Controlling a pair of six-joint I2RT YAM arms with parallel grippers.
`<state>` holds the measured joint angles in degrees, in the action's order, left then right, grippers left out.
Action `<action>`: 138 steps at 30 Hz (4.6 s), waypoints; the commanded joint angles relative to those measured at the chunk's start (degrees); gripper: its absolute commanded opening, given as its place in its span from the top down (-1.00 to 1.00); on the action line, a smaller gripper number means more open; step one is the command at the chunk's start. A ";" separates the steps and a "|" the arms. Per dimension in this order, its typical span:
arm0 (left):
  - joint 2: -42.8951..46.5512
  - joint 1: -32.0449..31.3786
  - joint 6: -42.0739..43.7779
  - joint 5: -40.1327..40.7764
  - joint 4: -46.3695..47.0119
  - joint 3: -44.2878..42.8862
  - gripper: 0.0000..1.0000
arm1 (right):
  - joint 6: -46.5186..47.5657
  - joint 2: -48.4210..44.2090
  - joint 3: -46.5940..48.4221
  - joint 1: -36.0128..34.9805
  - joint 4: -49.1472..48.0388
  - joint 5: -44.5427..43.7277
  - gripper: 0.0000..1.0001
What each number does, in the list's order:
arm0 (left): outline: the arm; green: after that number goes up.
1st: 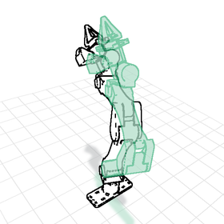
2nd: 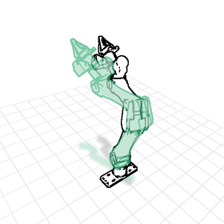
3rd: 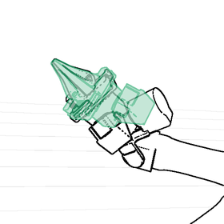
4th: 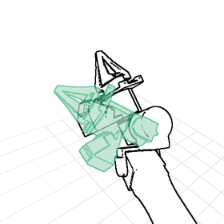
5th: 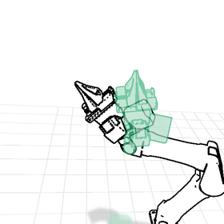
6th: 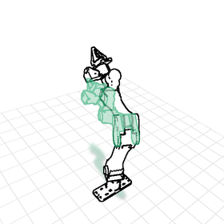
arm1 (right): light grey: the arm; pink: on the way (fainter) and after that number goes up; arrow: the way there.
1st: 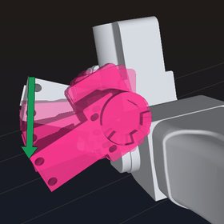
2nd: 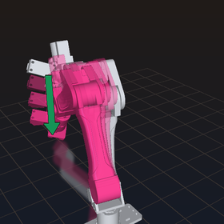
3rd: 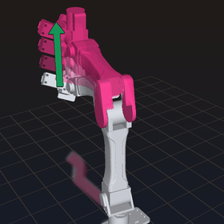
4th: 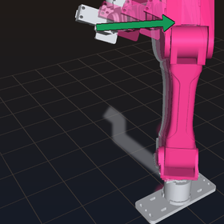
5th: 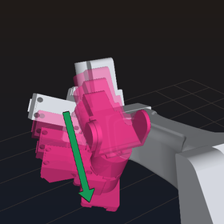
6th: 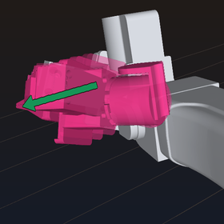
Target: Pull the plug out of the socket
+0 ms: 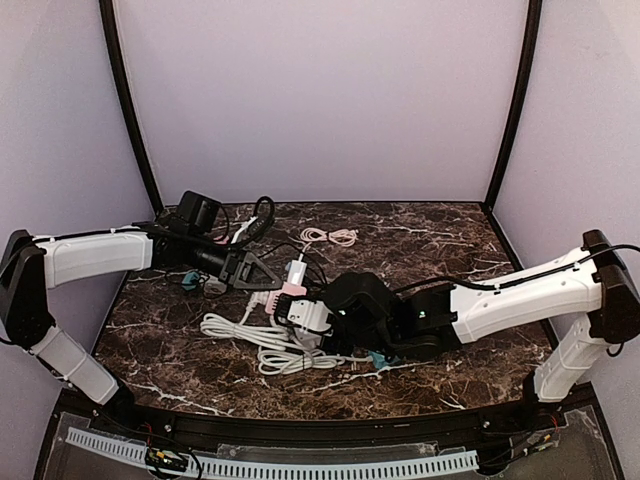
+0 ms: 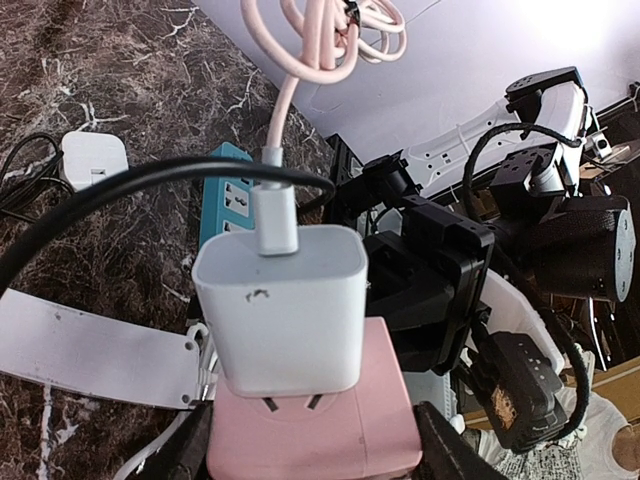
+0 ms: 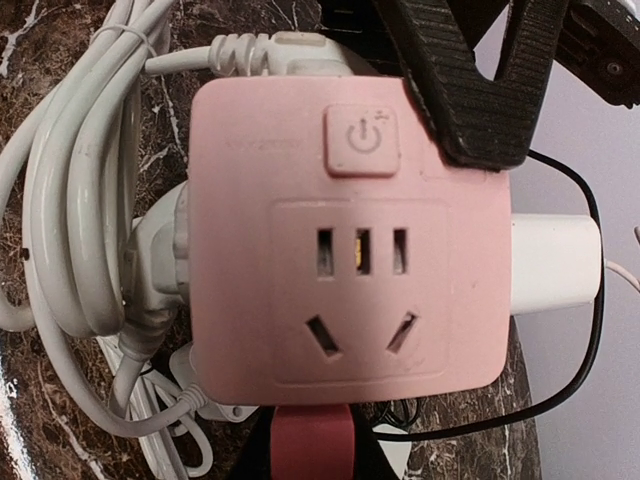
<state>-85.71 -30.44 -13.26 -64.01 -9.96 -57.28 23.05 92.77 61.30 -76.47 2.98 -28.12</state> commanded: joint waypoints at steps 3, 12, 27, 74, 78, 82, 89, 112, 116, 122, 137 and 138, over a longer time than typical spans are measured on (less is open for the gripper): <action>1.19 0.20 -0.39 -0.71 2.10 -2.92 0.64 | -2.71 0.71 2.35 -0.32 -0.24 -3.78 1.00; 1.56 0.20 -0.19 -0.31 1.73 -2.93 0.65 | -3.78 0.18 3.04 -0.12 0.60 -3.87 1.00; 0.12 1.54 0.73 2.25 -1.84 -4.44 0.75 | -2.20 -1.45 3.08 -2.06 1.22 2.45 1.00; 0.24 2.41 0.69 1.86 -2.09 -4.51 0.78 | -13.29 0.85 9.45 1.01 10.94 -5.49 1.00; 0.51 3.05 0.69 2.04 -2.02 -4.55 0.78 | -12.76 0.53 9.07 0.88 11.08 -3.96 1.00; 0.46 3.49 0.52 2.17 -1.92 -4.43 0.78 | -11.23 0.24 8.55 0.35 10.87 -2.79 1.00; 0.07 4.42 -0.04 2.63 -1.76 -4.44 0.79 | -6.99 -0.22 7.24 -2.36 8.73 -1.37 1.00; -0.47 6.00 -0.89 3.08 -1.47 -4.33 0.83 | -6.85 0.25 7.69 -4.63 9.54 -3.86 1.00; -0.46 6.00 -0.89 2.93 -1.38 -4.33 0.83 | -9.66 0.60 9.01 -3.08 11.38 -4.75 1.00; -0.44 6.00 -0.89 2.88 -1.39 -4.31 0.83 | -13.75 0.34 9.89 -0.10 13.77 -5.48 1.00; -0.54 6.44 -0.84 3.21 -1.58 -4.41 0.84 | -14.95 -0.64 8.88 1.27 15.56 -4.75 1.00; -0.58 6.53 -0.91 3.26 -1.56 -4.37 0.84 | -14.50 -0.99 8.51 1.00 15.18 -4.80 1.00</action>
<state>-86.46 -27.31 -13.76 -65.12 -11.88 -59.99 7.88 94.19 70.70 -74.98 15.18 -30.70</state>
